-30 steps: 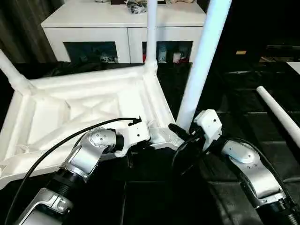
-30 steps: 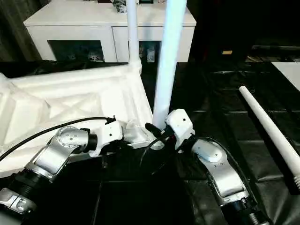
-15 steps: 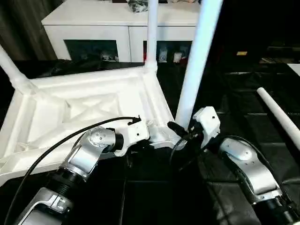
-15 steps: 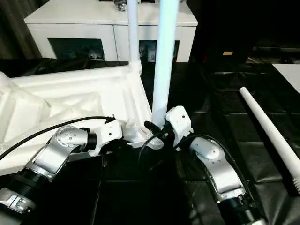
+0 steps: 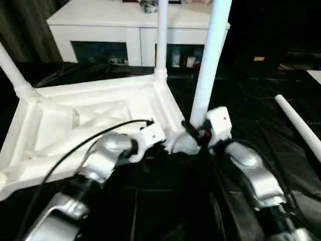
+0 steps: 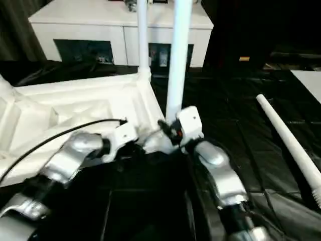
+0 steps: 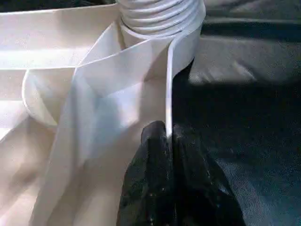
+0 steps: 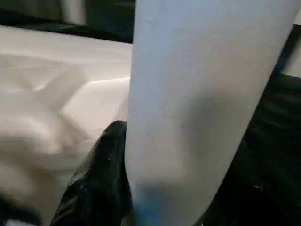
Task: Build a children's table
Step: Insert table leg to table base
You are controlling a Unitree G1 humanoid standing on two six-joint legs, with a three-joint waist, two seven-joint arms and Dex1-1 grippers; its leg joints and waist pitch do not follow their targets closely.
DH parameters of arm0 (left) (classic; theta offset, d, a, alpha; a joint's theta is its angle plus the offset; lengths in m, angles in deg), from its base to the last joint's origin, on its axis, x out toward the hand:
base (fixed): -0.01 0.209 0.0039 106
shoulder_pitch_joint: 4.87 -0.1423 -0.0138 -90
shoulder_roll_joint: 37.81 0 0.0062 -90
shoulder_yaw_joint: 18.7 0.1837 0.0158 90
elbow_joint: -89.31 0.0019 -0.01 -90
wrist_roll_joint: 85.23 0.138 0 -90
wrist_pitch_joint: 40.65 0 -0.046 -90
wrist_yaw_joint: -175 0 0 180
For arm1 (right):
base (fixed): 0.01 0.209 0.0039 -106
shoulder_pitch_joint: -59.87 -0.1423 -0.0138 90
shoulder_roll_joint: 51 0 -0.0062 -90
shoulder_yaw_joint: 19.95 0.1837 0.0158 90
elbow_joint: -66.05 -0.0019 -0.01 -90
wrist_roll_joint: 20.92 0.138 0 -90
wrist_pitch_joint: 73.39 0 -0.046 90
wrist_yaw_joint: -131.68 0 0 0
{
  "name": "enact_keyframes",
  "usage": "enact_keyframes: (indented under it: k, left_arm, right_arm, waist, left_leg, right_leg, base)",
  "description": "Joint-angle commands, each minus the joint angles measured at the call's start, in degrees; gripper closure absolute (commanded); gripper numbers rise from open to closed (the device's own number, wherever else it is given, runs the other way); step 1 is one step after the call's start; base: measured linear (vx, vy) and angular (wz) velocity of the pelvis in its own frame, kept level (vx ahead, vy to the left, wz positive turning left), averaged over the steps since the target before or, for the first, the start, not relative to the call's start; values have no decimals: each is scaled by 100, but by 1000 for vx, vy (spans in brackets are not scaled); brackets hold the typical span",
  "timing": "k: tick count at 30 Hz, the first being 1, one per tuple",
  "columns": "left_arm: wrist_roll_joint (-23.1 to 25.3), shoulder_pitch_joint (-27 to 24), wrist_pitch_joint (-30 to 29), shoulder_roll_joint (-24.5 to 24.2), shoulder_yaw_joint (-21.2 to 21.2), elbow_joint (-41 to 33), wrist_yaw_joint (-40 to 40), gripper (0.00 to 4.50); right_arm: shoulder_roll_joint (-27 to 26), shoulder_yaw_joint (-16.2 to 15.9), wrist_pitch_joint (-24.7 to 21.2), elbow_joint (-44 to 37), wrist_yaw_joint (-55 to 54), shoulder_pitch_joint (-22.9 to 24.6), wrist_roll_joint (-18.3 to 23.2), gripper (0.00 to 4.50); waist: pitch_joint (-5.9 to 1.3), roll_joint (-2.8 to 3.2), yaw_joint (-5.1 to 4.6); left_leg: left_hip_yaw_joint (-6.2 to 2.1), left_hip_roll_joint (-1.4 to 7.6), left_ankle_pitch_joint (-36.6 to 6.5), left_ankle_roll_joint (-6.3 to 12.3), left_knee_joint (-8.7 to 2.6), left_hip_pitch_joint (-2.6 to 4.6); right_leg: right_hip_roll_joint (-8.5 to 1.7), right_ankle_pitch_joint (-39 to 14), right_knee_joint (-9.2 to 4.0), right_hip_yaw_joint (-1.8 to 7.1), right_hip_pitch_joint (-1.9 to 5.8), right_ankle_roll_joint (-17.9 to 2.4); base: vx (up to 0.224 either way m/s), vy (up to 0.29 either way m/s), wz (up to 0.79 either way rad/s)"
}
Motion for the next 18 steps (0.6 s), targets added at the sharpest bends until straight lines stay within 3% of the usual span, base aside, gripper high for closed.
enact_keyframes:
  k: [1,2,4,7,9,10,11,12,14,18]
  left_arm:
    - [-80,224,-443,441,-418,388,-1191,450]
    - [-109,294,-528,588,-511,482,-1428,450]
    - [-166,439,-582,919,-648,627,-1889,450]
    - [-227,559,-596,1227,-739,716,-2193,450]
    - [-217,584,-558,1408,-657,676,-2080,450]
    - [-192,587,-548,1420,-609,669,-2027,450]
    - [-152,548,-513,1342,-520,631,-1873,450]
    - [-109,511,-402,1258,-433,591,-1745,450]
    - [-16,414,-245,1032,-266,491,-1444,450]
    - [-13,237,33,667,-86,263,-910,450]
  right_arm:
    - [-188,79,-204,819,-761,204,-410,256]
    - [-304,140,-146,894,-950,169,-413,256]
    - [-552,292,-36,1074,-1359,80,-380,259]
    - [-733,375,76,1238,-1638,-17,-391,260]
    - [-863,462,179,1358,-1753,-99,-393,263]
    - [-897,499,211,1413,-1752,-124,-411,263]
    - [-926,579,245,1426,-1651,-132,-321,263]
    - [-936,621,265,1417,-1545,-130,-244,264]
    - [-926,725,343,1341,-1304,-106,-63,264]
    - [-835,802,326,1224,-1008,-70,45,264]
  waist:
    - [-159,-26,-41]
    - [-158,-46,-29]
    - [-162,-65,-28]
    - [-194,-82,-24]
    - [-228,-62,-23]
    - [-274,-46,0]
    - [-262,-34,4]
    - [-256,-43,-2]
    - [-241,-46,-3]
    - [-241,-46,-5]
  left_leg:
    - [-167,307,-2443,-181,-515,138]
    - [-178,298,-2531,-175,-520,156]
    - [-196,286,-2483,-113,-547,95]
    - [-190,272,-2340,29,-548,70]
    - [-198,284,-2006,121,-560,7]
    - [-170,291,-1517,255,-524,-26]
    - [-154,286,-1495,315,-520,-26]
    - [-144,284,-1507,370,-512,-33]
    - [-156,285,-1678,454,-523,-56]
    - [-175,297,-1717,388,-539,-76]
  right_leg:
    - [-402,-3105,-585,207,-32,-772]
    - [-390,-3084,-602,191,-28,-736]
    - [-396,-2939,-591,186,15,-674]
    - [-420,-2635,-572,179,33,-687]
    - [-440,-2125,-516,179,102,-791]
    - [-442,-1231,-443,181,143,-980]
    - [-441,-1106,-444,182,133,-1035]
    - [-446,-1087,-448,184,138,-1073]
    - [-472,-1527,-481,177,155,-1050]
    - [-474,-1808,-488,177,146,-950]
  base:
    - [0,0,0]
    - [0,0,0]
    - [0,0,0]
    - [0,0,0]
    - [0,0,0]
    - [0,0,0]
    - [0,0,0]
    - [0,0,0]
    - [0,0,0]
    - [0,0,0]
